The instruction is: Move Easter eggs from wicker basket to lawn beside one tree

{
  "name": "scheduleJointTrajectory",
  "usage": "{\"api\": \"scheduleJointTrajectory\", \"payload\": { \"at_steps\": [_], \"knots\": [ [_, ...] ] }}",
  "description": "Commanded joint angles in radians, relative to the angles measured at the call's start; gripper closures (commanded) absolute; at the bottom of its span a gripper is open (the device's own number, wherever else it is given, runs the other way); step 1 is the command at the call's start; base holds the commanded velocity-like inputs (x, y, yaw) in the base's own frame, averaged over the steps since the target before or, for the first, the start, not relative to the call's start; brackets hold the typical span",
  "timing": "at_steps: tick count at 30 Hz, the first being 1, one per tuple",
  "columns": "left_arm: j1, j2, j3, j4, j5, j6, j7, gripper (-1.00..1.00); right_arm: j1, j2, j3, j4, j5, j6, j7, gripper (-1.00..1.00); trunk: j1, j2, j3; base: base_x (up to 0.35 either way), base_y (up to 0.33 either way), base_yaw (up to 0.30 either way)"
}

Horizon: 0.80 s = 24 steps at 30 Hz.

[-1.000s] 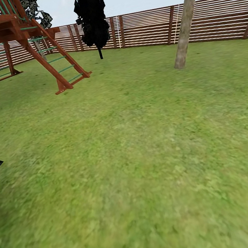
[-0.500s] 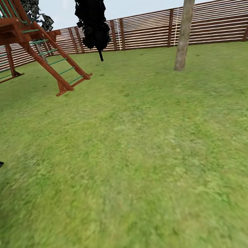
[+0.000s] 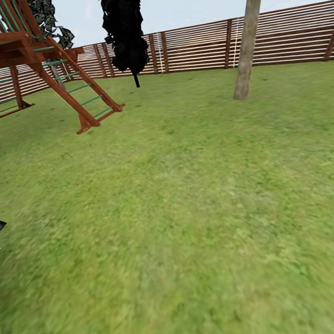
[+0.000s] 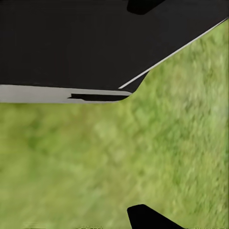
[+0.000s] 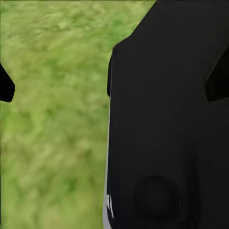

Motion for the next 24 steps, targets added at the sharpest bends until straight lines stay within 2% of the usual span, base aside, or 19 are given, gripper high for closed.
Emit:
{"api": "scheduleJointTrajectory", "payload": {
  "at_steps": [1, 14, 24],
  "knots": [
    [0.0, 0.001, 0.0, -0.001, 0.0, -0.002, 0.0, -1.0, 0.0, 0.0, 0.002, 0.001, 0.003, -0.01, -0.003, -1.0, 0.0, 0.0, 0.001, 0.0, 0.0, -0.073],
    [0.0, 0.001, 0.0, -0.001, 0.0, -0.002, 0.0, -1.0, 0.0, -0.002, 0.001, 0.002, 0.003, -0.023, -0.005, -1.0, 0.0, 0.0, 0.022, 0.0, 0.0, -0.091],
    [0.0, 0.001, 0.001, -0.001, 0.0, -0.002, 0.0, -1.0, 0.0, 0.002, 0.001, 0.009, 0.005, -0.025, -0.012, -1.0, 0.0, 0.0, 0.038, 0.0, 0.0, -0.012]
  ]
}}
